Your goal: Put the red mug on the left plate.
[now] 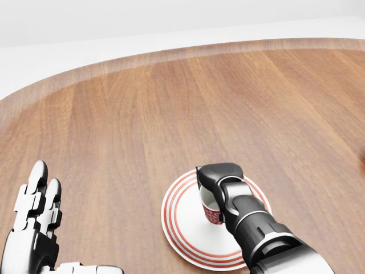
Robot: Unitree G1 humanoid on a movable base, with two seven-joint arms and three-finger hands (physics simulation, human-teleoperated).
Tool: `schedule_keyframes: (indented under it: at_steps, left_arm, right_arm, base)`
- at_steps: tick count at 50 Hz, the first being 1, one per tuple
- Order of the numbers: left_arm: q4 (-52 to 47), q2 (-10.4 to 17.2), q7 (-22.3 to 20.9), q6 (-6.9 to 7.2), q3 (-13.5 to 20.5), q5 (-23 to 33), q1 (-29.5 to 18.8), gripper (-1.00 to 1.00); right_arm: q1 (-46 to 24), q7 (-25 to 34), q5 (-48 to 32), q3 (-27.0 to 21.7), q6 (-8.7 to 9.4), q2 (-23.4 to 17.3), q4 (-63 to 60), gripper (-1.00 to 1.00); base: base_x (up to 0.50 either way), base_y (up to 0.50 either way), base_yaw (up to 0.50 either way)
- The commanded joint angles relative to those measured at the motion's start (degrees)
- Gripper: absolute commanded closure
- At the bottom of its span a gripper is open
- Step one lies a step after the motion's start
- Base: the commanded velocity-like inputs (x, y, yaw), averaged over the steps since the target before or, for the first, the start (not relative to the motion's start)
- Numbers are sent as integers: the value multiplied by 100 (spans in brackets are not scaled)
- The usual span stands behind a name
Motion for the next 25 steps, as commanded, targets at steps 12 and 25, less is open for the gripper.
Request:
schedule_keyframes:
  at_steps: [12, 25]
  left_arm:
    - [63, -7, -5, 0, 39, -29, -32, -100]
    - [37, -9, -19, 0, 45, -33, -6, -100]
  right_arm:
    - [4, -628, -448, -136, 145, 26, 9, 100]
    - [133, -405, 346, -346, -364, -41, -4, 100]
  base:
    - [0, 0, 0]
    - [0, 0, 0]
